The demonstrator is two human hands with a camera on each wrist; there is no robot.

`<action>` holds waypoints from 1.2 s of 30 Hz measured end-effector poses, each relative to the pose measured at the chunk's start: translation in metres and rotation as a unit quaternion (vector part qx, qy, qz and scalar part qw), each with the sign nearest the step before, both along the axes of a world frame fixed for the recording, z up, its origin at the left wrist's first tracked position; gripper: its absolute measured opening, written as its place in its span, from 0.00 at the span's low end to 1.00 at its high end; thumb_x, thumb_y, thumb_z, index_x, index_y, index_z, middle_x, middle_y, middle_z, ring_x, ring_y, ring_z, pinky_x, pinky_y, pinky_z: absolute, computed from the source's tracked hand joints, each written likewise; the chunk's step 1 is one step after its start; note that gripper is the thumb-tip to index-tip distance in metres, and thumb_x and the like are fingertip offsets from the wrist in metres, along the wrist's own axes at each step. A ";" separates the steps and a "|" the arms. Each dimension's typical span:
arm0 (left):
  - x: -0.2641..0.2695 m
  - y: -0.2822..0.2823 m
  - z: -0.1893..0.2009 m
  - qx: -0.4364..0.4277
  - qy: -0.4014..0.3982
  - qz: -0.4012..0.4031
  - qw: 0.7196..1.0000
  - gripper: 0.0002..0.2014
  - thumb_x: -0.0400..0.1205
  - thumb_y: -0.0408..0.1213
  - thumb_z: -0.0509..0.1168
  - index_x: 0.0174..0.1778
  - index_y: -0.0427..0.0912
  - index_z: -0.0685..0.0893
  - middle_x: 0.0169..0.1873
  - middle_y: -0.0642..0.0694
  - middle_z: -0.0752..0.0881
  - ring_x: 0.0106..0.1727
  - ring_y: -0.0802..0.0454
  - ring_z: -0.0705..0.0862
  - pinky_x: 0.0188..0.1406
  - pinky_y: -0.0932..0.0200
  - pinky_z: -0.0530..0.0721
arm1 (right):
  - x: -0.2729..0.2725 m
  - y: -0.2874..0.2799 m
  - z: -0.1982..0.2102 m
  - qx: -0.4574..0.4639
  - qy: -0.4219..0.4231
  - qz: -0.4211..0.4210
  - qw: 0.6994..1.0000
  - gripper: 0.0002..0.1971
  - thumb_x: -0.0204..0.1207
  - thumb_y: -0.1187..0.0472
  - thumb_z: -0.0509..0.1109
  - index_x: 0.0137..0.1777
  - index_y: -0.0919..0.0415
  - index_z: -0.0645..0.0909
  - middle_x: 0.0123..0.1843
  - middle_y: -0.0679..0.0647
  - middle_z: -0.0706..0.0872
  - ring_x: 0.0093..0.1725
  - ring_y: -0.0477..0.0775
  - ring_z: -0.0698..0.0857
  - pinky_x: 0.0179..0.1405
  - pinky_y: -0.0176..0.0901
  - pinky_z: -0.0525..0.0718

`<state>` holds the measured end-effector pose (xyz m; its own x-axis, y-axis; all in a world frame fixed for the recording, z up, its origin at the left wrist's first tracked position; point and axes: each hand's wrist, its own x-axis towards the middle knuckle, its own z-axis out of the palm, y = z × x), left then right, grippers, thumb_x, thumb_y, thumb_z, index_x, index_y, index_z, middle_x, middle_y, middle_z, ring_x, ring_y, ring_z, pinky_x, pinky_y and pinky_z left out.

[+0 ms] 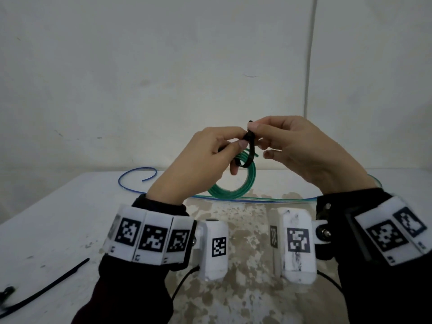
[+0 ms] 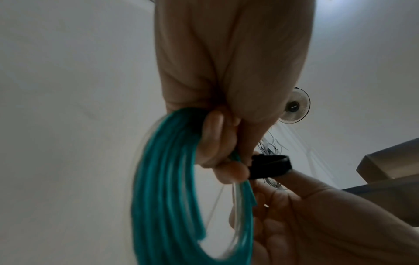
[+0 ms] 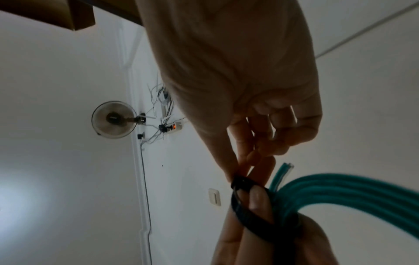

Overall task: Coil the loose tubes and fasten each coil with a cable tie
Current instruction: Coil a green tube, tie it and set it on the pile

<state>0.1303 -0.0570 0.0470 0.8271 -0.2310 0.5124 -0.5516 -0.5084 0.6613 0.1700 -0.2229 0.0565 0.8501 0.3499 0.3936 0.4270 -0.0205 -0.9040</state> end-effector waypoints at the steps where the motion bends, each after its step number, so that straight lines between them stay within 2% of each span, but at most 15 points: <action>1: -0.001 -0.002 0.000 -0.005 0.004 -0.009 1.000 0.09 0.87 0.36 0.58 0.52 0.45 0.84 0.21 0.47 0.80 0.21 0.51 0.67 0.22 0.63 0.68 | 0.001 -0.003 0.001 0.002 -0.003 -0.005 1.000 0.08 0.78 0.59 0.70 0.37 0.57 0.85 0.28 0.43 0.82 0.34 0.44 0.76 0.39 0.38 0.74; 6: -0.001 -0.002 0.000 -0.051 0.028 -0.042 0.997 0.08 0.87 0.35 0.57 0.49 0.41 0.82 0.21 0.47 0.75 0.22 0.49 0.63 0.20 0.66 0.64 | 0.003 -0.005 0.002 0.014 -0.050 -0.078 0.996 0.08 0.78 0.61 0.70 0.37 0.56 0.82 0.30 0.42 0.81 0.34 0.42 0.79 0.37 0.36 0.76; 9: -0.003 -0.002 0.000 -0.043 0.055 -0.054 0.996 0.10 0.88 0.35 0.57 0.51 0.35 0.82 0.23 0.44 0.71 0.26 0.46 0.61 0.20 0.64 0.61 | 0.007 -0.008 0.001 0.062 -0.074 -0.155 0.983 0.09 0.79 0.61 0.69 0.37 0.54 0.78 0.35 0.44 0.80 0.32 0.39 0.79 0.35 0.34 0.77; 11: -0.003 -0.006 0.000 -0.046 0.063 -0.059 0.995 0.11 0.87 0.35 0.56 0.50 0.31 0.81 0.24 0.44 0.70 0.25 0.49 0.60 0.20 0.65 0.61 | 0.009 -0.009 0.001 0.098 -0.079 -0.185 0.975 0.08 0.79 0.60 0.69 0.38 0.54 0.78 0.36 0.45 0.80 0.30 0.38 0.79 0.33 0.34 0.78; 13: -0.001 -0.007 0.000 -0.050 0.058 -0.047 0.996 0.11 0.87 0.35 0.56 0.47 0.31 0.80 0.23 0.46 0.70 0.22 0.52 0.60 0.19 0.67 0.61 | 0.007 -0.007 0.002 0.117 -0.069 -0.166 0.977 0.06 0.80 0.59 0.68 0.41 0.56 0.79 0.38 0.48 0.81 0.30 0.40 0.80 0.32 0.36 0.81; 15: 0.000 -0.005 0.000 -0.063 0.055 -0.030 0.996 0.12 0.87 0.35 0.57 0.43 0.34 0.79 0.22 0.47 0.71 0.19 0.54 0.61 0.19 0.67 0.62 | 0.002 -0.003 0.004 0.068 -0.044 -0.079 0.994 0.07 0.80 0.57 0.68 0.44 0.60 0.81 0.39 0.53 0.83 0.33 0.44 0.82 0.34 0.39 0.85; 17: -0.001 -0.003 0.001 -0.079 0.058 -0.019 0.995 0.12 0.88 0.36 0.56 0.41 0.37 0.79 0.22 0.47 0.72 0.19 0.54 0.61 0.19 0.67 0.63 | -0.003 0.001 0.004 0.015 -0.031 -0.007 0.999 0.08 0.79 0.59 0.69 0.41 0.63 0.82 0.38 0.55 0.85 0.34 0.47 0.83 0.39 0.41 0.88; 18: -0.002 -0.003 0.001 -0.085 0.060 -0.018 0.994 0.11 0.88 0.36 0.56 0.42 0.38 0.79 0.22 0.47 0.72 0.19 0.54 0.61 0.19 0.67 0.63 | -0.004 0.002 0.003 0.016 -0.034 0.000 0.999 0.09 0.79 0.61 0.69 0.39 0.63 0.81 0.36 0.54 0.85 0.33 0.47 0.83 0.40 0.42 0.88; 21: -0.003 -0.005 0.002 -0.099 0.062 -0.023 0.993 0.09 0.88 0.35 0.56 0.45 0.41 0.81 0.23 0.44 0.70 0.19 0.55 0.61 0.18 0.66 0.62 | -0.003 0.005 0.003 0.044 -0.055 -0.038 0.997 0.09 0.78 0.63 0.71 0.37 0.64 0.79 0.31 0.53 0.84 0.31 0.46 0.81 0.39 0.46 0.90; 23: -0.004 -0.006 0.002 -0.097 0.060 -0.029 0.993 0.09 0.88 0.34 0.56 0.47 0.41 0.81 0.23 0.43 0.69 0.20 0.55 0.60 0.18 0.66 0.62 | -0.002 0.005 0.002 0.045 -0.067 -0.058 0.995 0.09 0.77 0.63 0.71 0.37 0.64 0.79 0.33 0.56 0.82 0.33 0.46 0.81 0.38 0.47 0.90; 26: -0.006 -0.007 0.003 -0.090 0.062 -0.037 0.993 0.10 0.88 0.34 0.55 0.49 0.38 0.82 0.24 0.43 0.68 0.21 0.55 0.60 0.18 0.67 0.61 | 0.001 0.004 0.000 0.046 -0.082 -0.083 0.992 0.10 0.78 0.63 0.71 0.36 0.64 0.78 0.34 0.57 0.81 0.34 0.46 0.81 0.33 0.44 0.88; 33: -0.007 -0.015 0.002 -0.031 0.066 -0.011 0.997 0.12 0.88 0.34 0.55 0.43 0.37 0.80 0.23 0.44 0.69 0.22 0.52 0.60 0.20 0.65 0.62 | 0.009 0.002 -0.007 0.039 -0.089 -0.149 0.984 0.13 0.78 0.62 0.71 0.32 0.60 0.75 0.33 0.52 0.79 0.33 0.46 0.78 0.28 0.40 0.85; 36: -0.007 -0.012 0.002 -0.037 0.091 0.010 0.995 0.13 0.87 0.38 0.57 0.39 0.40 0.82 0.19 0.52 0.70 0.23 0.52 0.60 0.21 0.64 0.62 | 0.010 0.005 -0.007 0.016 -0.089 -0.144 0.985 0.13 0.77 0.60 0.72 0.32 0.59 0.77 0.32 0.51 0.80 0.33 0.46 0.79 0.29 0.40 0.85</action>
<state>0.1228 -0.0691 0.0487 0.9116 -0.1809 0.3691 -0.4100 -0.4642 0.7851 0.1801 -0.2180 0.0490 0.8288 0.0896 0.5523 0.5596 -0.1364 -0.8175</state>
